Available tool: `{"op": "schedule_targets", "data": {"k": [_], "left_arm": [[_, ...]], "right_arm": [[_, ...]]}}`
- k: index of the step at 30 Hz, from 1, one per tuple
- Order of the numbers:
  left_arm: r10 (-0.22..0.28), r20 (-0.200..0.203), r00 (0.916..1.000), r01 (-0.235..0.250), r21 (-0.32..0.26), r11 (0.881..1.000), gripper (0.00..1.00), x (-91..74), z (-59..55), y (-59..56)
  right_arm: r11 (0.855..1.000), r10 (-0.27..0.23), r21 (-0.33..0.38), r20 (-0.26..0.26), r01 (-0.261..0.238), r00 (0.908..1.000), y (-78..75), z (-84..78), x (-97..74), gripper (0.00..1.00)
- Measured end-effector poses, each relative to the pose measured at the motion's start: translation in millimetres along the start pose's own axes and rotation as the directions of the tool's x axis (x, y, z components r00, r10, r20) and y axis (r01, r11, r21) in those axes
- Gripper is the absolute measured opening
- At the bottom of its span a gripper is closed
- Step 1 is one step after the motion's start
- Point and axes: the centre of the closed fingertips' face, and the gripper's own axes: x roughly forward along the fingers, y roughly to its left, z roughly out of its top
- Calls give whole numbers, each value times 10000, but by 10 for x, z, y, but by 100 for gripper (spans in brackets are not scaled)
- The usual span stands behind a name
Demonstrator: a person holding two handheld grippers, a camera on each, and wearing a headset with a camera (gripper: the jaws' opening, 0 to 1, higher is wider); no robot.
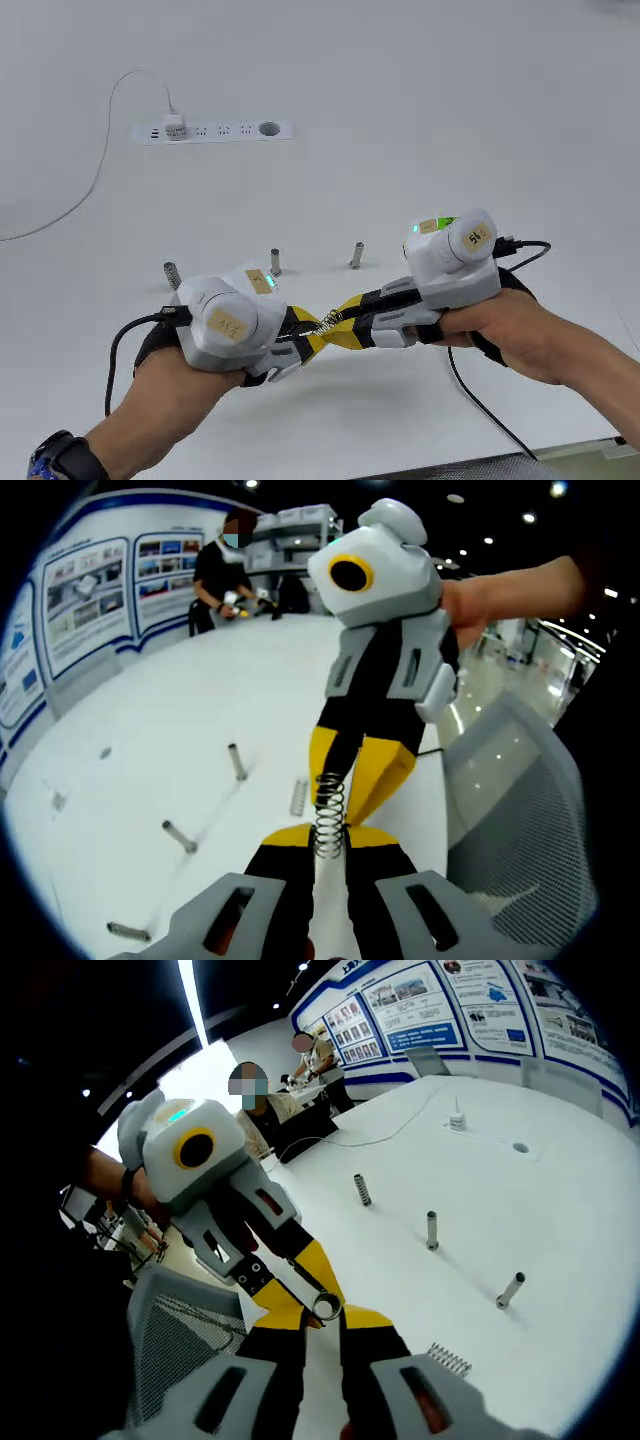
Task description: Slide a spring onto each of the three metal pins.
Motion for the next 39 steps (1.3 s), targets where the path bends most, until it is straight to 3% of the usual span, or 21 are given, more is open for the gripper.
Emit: {"op": "schedule_targets", "data": {"k": [6,10,15,28,39], "left_arm": [[-258,256,9993,251,255,9994,10,0,85,-42],[-424,279,9987,411,440,9982,10,8,104,-75],[-604,371,9975,582,572,9967,10,-2,125,-123],[-885,321,9956,861,690,9939,10,-39,84,-161],[-998,401,9942,981,411,9943,11,-29,33,-198]], "right_arm": [[9965,209,-794,-664,-262,9976,11,29,-57,14],[9842,407,-1650,-1384,-636,9895,58,9,-71,14],[9697,631,-2194,-1987,-1071,9780,93,6,-71,14],[9385,977,-2973,-2593,-1757,9608,174,-21,-25,12],[9397,962,-2932,-2680,-1763,9586,189,-78,-6,12]]}}
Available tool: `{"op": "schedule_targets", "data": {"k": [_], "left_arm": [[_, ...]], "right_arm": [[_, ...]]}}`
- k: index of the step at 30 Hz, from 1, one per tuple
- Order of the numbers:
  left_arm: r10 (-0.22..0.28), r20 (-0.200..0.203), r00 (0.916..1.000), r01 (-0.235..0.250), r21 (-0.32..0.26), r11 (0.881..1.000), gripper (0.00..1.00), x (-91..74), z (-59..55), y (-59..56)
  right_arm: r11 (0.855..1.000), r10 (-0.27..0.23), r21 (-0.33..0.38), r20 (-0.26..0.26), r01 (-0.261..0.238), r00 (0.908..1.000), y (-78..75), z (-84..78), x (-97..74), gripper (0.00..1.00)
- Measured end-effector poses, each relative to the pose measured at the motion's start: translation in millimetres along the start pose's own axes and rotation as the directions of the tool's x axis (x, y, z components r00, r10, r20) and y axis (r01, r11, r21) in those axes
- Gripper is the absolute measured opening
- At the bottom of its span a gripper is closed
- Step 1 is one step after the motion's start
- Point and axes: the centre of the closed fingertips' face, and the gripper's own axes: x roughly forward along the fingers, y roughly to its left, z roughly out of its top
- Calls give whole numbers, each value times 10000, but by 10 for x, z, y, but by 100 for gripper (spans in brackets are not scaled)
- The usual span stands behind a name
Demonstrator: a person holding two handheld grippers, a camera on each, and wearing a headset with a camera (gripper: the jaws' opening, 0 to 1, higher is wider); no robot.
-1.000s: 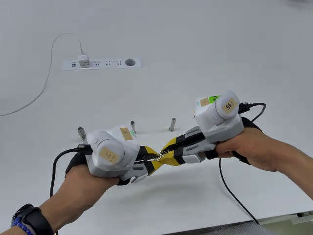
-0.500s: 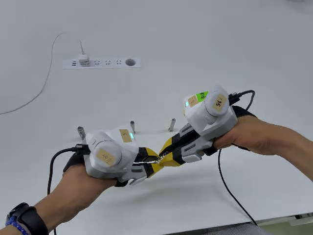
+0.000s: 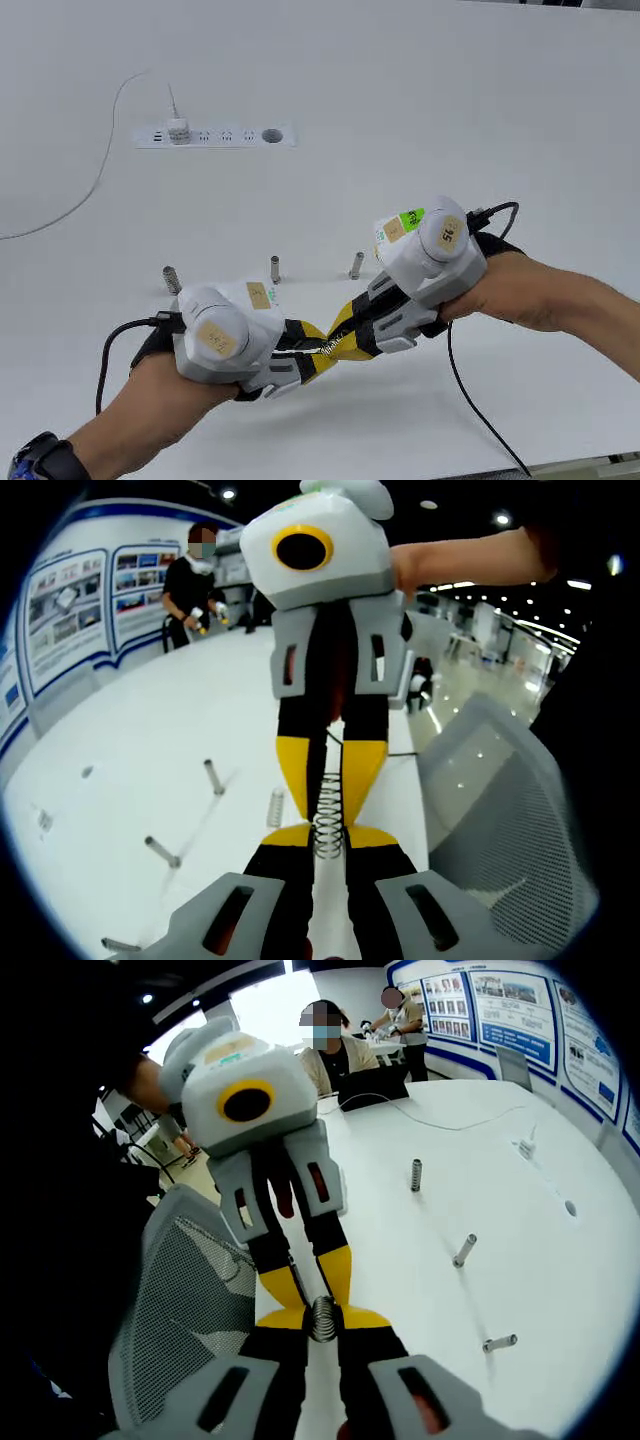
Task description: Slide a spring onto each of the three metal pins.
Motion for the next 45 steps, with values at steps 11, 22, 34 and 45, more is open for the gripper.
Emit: {"op": "schedule_targets", "data": {"k": [11,22,34,45], "left_arm": [[175,53,9998,-173,-414,9990,13,-45,-78,30],[392,24,9992,-388,-801,9960,16,-110,-190,81],[1086,-101,9940,-1088,-1494,9828,20,-231,-400,227],[1780,-272,9837,-1798,-1989,9634,29,-306,-544,373]], "right_arm": [[9993,-110,353,-5,110,9999,-28,-17,14,12],[9963,-448,732,-102,455,9989,-107,-87,18,12],[9845,-1319,1093,-561,1374,9897,-374,-217,5,12],[9781,-1701,1054,-923,1795,9811,-571,-253,-6,12]]}}
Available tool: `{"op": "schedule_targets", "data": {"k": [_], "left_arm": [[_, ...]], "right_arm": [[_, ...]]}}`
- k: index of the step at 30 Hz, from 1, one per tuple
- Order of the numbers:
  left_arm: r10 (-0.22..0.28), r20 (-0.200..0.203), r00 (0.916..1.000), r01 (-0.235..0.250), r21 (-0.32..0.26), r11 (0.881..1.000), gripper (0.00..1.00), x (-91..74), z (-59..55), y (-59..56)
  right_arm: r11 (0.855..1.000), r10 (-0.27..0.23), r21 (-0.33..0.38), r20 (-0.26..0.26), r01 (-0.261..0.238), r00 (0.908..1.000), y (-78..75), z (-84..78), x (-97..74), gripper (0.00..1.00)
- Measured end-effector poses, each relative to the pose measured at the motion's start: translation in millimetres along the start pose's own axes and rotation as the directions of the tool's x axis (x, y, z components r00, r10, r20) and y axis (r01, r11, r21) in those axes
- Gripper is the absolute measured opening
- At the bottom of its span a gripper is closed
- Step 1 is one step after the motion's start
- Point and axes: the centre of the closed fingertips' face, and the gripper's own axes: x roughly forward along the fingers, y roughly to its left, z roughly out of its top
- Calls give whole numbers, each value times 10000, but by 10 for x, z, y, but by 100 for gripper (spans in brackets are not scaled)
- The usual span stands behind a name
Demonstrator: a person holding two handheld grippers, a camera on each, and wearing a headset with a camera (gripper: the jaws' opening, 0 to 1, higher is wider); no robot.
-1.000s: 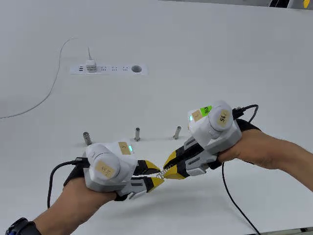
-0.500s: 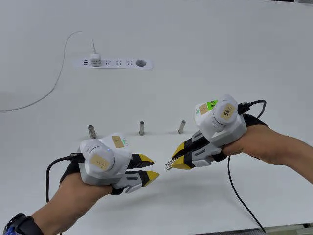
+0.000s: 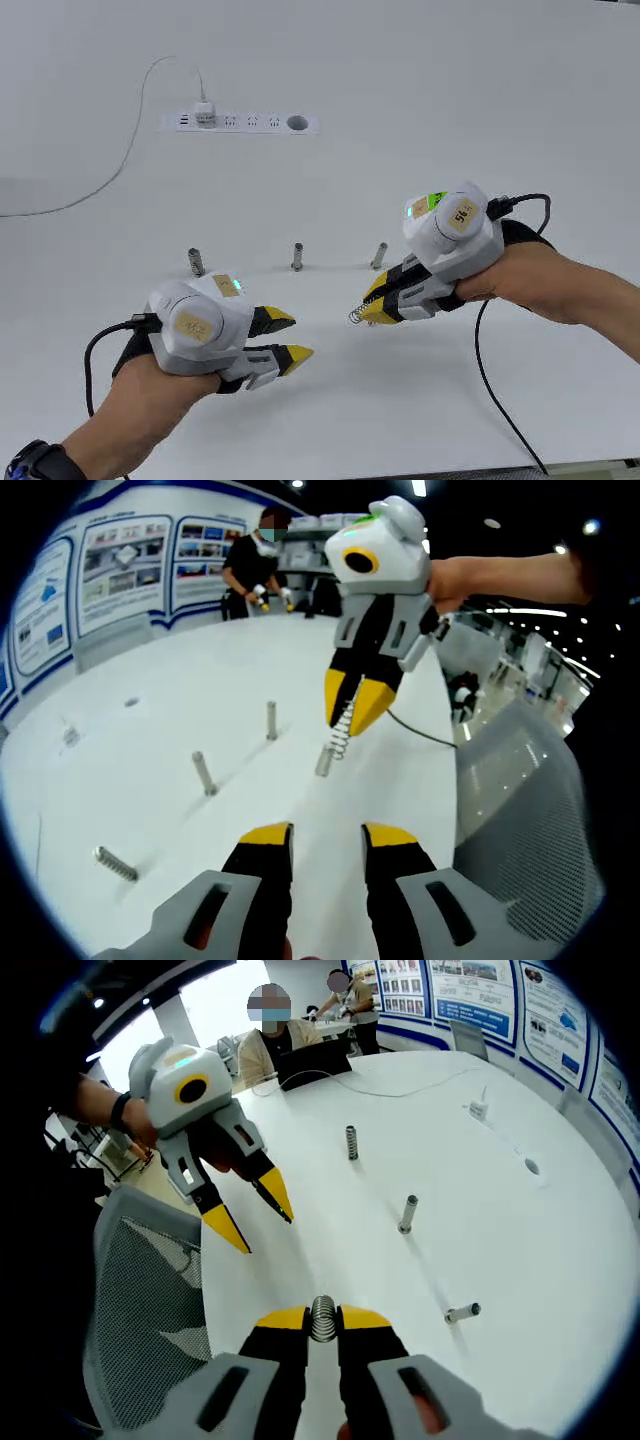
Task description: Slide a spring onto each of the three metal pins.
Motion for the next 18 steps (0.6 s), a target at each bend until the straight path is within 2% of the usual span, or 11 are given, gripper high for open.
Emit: {"op": "schedule_targets", "data": {"k": [11,18], "left_arm": [[796,28,9968,-792,-711,9943,40,-85,-97,260],[1203,40,9927,-1194,-951,9883,43,-168,-139,392]], "right_arm": [[9991,-388,148,-8,388,9992,-240,80,42,12],[9991,-420,34,-109,421,9991,-337,160,97,12]]}}
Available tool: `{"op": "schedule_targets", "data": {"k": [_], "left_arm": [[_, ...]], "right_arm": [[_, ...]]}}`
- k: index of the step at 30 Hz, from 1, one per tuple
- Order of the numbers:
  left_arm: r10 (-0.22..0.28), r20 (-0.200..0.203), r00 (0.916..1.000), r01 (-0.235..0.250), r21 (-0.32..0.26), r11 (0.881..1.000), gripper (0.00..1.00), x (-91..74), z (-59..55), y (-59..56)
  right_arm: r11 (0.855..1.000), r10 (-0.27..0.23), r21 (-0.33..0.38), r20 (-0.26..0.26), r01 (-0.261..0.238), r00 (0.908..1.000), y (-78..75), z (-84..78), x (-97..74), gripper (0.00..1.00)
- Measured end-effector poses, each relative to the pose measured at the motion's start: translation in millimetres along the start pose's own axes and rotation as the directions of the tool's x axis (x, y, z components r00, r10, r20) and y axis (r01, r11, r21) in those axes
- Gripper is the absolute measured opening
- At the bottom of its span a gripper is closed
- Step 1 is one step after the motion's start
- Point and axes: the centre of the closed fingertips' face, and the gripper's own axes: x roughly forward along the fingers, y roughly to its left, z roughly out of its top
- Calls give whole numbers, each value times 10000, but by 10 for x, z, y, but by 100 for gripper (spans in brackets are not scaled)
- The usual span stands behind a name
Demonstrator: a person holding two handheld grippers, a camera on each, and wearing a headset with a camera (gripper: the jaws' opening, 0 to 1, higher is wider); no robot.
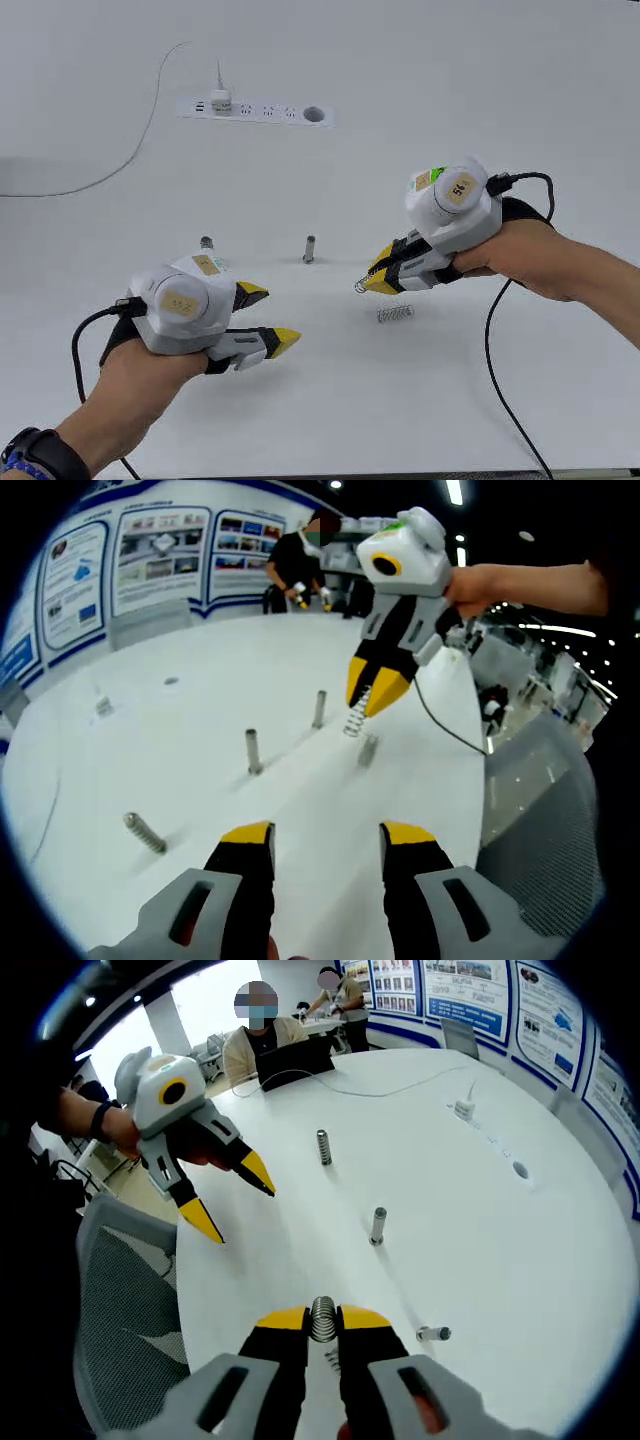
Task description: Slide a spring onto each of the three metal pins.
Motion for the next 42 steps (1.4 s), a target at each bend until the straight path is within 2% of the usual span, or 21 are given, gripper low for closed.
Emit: {"op": "schedule_targets", "data": {"k": [4,14,27,42], "left_arm": [[202,-39,9998,-202,-101,9997,49,-28,-26,60],[493,-49,9988,-495,-381,9980,53,-99,-86,129],[972,-140,9952,-980,-719,9926,59,-237,-191,275],[1115,-188,9936,-1129,-1091,9876,61,-296,-285,318]], "right_arm": [[10000,-26,-84,-24,26,10000,-58,63,37,12],[9996,-120,-240,40,121,9999,-194,248,116,12],[9986,-123,-507,-27,121,9999,-363,440,195,12],[9973,-83,-730,-106,75,9999,-391,577,275,12]]}}
